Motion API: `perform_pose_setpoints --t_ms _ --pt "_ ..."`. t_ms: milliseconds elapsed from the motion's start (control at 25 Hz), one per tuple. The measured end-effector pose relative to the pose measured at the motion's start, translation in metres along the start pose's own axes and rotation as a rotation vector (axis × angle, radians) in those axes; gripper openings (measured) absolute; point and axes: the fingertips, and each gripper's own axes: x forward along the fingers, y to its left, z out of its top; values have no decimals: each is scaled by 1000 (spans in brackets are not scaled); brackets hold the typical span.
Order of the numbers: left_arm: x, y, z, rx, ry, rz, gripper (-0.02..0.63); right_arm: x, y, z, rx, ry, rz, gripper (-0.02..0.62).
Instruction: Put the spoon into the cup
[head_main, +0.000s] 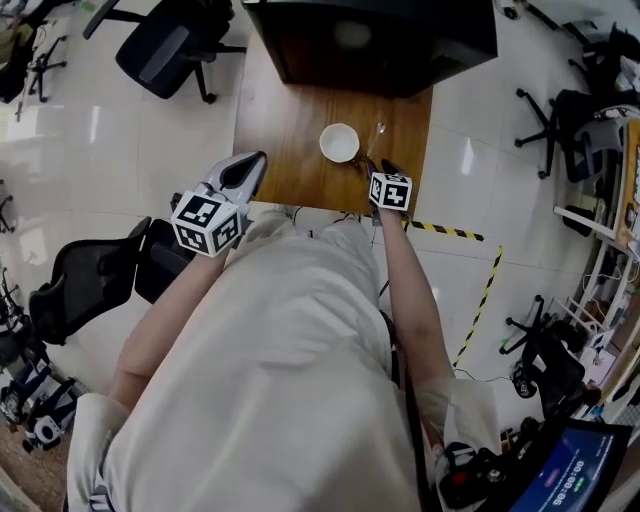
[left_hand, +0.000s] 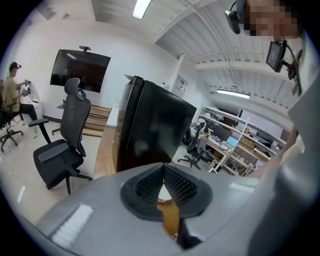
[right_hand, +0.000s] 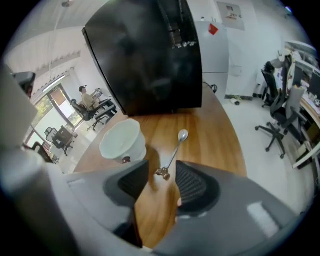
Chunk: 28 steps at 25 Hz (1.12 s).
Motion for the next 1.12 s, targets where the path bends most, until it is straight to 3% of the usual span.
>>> perform_pose_setpoints --t_ms 320,1120 --pt "-15 10 -12 -38 22 87 0 36 -9 -17 -45 108 16 163" --pt "-28 18 -43 -85 81 175 0 59 -3 -15 -187 185 32 186"
